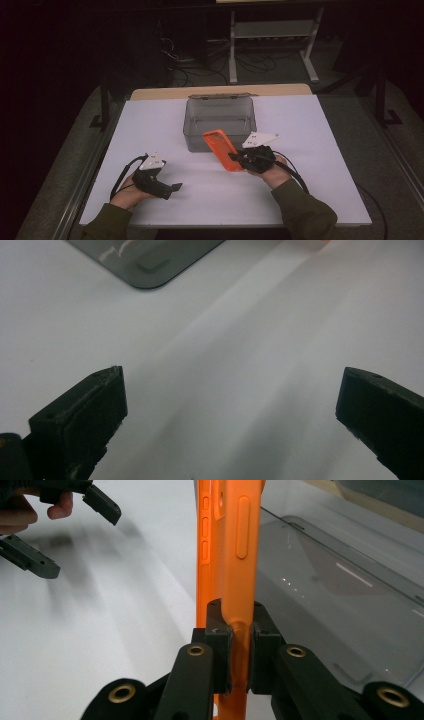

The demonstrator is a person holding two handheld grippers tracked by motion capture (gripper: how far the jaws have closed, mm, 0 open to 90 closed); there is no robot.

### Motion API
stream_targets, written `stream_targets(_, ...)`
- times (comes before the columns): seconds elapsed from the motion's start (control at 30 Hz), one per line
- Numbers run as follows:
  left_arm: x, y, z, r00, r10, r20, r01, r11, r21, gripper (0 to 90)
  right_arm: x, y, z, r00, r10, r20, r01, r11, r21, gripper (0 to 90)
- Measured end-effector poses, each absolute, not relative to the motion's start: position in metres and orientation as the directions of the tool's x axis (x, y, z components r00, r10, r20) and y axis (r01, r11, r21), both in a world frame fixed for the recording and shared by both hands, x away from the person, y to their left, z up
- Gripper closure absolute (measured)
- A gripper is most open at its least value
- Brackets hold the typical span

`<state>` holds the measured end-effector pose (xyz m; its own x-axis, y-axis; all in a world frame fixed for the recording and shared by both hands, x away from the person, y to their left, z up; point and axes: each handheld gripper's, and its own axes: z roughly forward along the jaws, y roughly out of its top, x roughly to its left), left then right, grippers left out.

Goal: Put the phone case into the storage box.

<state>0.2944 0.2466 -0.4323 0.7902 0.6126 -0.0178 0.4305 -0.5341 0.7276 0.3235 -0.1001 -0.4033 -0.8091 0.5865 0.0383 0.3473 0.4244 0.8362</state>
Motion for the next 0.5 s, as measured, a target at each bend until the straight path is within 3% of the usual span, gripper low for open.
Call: stream_targets(0.5, 0.294, 0.246, -0.433, 0.795, 0.606, -0.017, 0.427, -0.540, 0.726, 0.0, 0.326, -0.108, -0.386, -0.806, 0.590, 0.044, 0.347, 0.412, 0.842, 81.2)
